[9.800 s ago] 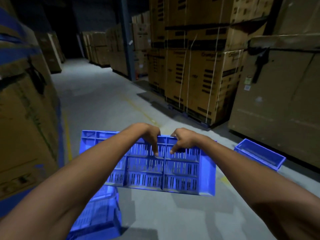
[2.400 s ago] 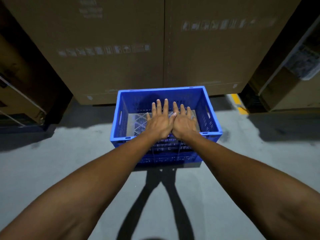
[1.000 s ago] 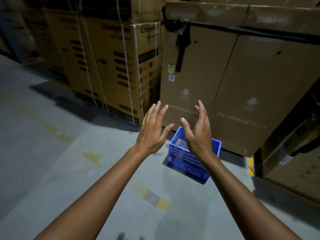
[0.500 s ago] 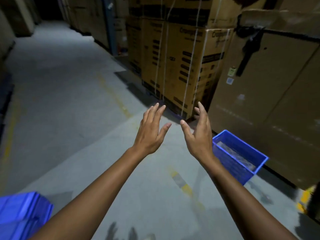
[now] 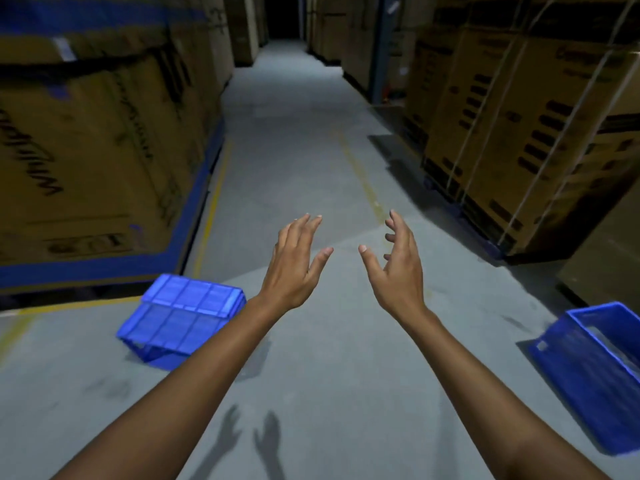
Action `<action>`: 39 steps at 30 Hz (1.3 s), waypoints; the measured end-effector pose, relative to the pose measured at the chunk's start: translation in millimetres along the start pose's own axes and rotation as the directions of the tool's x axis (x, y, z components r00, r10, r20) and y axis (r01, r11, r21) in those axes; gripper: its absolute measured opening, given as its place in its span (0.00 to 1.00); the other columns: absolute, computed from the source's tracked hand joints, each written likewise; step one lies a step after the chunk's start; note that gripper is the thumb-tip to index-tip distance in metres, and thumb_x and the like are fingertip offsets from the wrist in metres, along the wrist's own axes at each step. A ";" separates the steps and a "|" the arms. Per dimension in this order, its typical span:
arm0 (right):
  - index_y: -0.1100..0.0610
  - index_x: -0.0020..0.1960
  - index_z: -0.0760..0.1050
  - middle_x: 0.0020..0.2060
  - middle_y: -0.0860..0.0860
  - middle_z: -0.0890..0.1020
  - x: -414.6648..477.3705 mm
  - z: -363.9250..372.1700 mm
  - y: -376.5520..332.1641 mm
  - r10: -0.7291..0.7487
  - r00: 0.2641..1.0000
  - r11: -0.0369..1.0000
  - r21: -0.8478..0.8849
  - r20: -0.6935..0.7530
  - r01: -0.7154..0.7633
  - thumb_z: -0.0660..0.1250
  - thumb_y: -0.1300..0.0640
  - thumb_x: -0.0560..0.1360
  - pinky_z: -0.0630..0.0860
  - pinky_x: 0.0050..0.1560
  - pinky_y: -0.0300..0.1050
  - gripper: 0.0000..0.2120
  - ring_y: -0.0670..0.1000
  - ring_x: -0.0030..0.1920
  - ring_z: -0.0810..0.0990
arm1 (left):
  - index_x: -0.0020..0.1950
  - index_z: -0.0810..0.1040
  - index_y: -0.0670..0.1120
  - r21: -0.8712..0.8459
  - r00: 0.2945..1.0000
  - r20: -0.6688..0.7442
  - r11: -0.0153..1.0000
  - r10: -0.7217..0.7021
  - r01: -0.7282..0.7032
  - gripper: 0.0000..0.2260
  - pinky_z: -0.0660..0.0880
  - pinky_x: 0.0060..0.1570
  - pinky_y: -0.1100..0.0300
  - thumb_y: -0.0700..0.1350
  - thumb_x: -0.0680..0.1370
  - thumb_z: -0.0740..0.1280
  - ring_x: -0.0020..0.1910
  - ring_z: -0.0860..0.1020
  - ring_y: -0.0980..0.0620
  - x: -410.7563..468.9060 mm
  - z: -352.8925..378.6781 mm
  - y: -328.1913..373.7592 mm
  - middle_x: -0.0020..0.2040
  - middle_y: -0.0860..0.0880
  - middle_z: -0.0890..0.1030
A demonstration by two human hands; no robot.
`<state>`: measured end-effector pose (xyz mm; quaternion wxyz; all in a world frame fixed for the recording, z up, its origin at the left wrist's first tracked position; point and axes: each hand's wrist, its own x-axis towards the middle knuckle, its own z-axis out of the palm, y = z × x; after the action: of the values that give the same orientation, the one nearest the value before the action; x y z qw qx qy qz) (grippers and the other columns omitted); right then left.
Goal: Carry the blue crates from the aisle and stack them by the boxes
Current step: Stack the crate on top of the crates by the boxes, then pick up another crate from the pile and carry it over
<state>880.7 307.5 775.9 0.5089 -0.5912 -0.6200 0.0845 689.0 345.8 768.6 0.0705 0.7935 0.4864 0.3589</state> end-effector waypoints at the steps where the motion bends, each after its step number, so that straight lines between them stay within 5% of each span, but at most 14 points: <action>1: 0.48 0.77 0.55 0.70 0.48 0.69 -4.0 17.9 -15.1 -0.011 1.000 1.000 0.011 0.014 0.011 0.66 0.46 0.77 0.76 0.59 0.58 0.34 0.50 0.65 0.72 | 0.77 0.61 0.49 0.017 1.000 -0.012 1.000 -0.014 0.015 0.29 0.61 0.71 0.47 0.63 0.81 0.49 0.75 0.60 0.46 -8.0 -16.8 -17.4 0.75 0.46 0.64; 12: 0.50 0.77 0.56 0.68 0.51 0.70 -76.9 236.2 -173.2 -0.040 0.993 0.993 0.111 0.115 0.027 0.68 0.48 0.75 0.76 0.58 0.59 0.35 0.52 0.64 0.73 | 0.76 0.63 0.45 0.119 0.991 -0.080 0.987 -0.103 0.112 0.28 0.62 0.71 0.46 0.61 0.81 0.52 0.71 0.64 0.43 -106.2 -196.5 -210.3 0.72 0.44 0.68; 21: 0.56 0.77 0.58 0.69 0.56 0.71 -89.8 371.0 -217.2 -0.113 0.941 0.993 -0.004 0.318 0.120 0.67 0.49 0.75 0.73 0.62 0.56 0.35 0.58 0.65 0.73 | 0.75 0.64 0.44 0.160 0.966 -0.064 0.952 -0.252 0.259 0.29 0.66 0.68 0.48 0.60 0.80 0.52 0.69 0.65 0.44 -141.6 -239.7 -340.1 0.71 0.44 0.69; 31: 0.61 0.76 0.61 0.67 0.59 0.72 -99.6 542.0 -168.4 -0.198 0.848 0.962 -0.068 0.492 0.265 0.69 0.54 0.75 0.72 0.60 0.54 0.33 0.60 0.63 0.70 | 0.75 0.64 0.44 0.293 0.935 0.018 0.896 -0.355 0.334 0.30 0.69 0.65 0.43 0.61 0.80 0.53 0.70 0.65 0.42 -171.7 -192.4 -497.3 0.72 0.42 0.68; 37: 0.59 0.76 0.61 0.69 0.58 0.70 -145.0 686.1 -60.9 -0.203 0.784 0.921 -0.157 0.587 0.356 0.60 0.46 0.75 0.71 0.64 0.58 0.33 0.62 0.65 0.71 | 0.77 0.61 0.47 0.348 0.920 0.110 0.882 -0.375 0.318 0.28 0.68 0.65 0.41 0.53 0.79 0.62 0.72 0.61 0.42 -215.9 -82.6 -644.6 0.74 0.42 0.64; 39: 0.59 0.76 0.61 0.69 0.59 0.70 -164.7 734.4 -17.1 -0.203 0.767 0.890 -0.212 0.609 0.404 0.64 0.48 0.75 0.73 0.62 0.59 0.33 0.63 0.64 0.71 | 0.77 0.60 0.46 0.371 0.916 0.110 0.871 -0.386 0.322 0.29 0.67 0.66 0.40 0.52 0.79 0.63 0.72 0.61 0.41 -233.9 -40.5 -696.1 0.75 0.42 0.63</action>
<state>297.1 532.5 356.9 0.1996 -0.5051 -0.8369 0.0678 98.1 503.5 360.0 0.0389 0.7197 0.6707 0.1753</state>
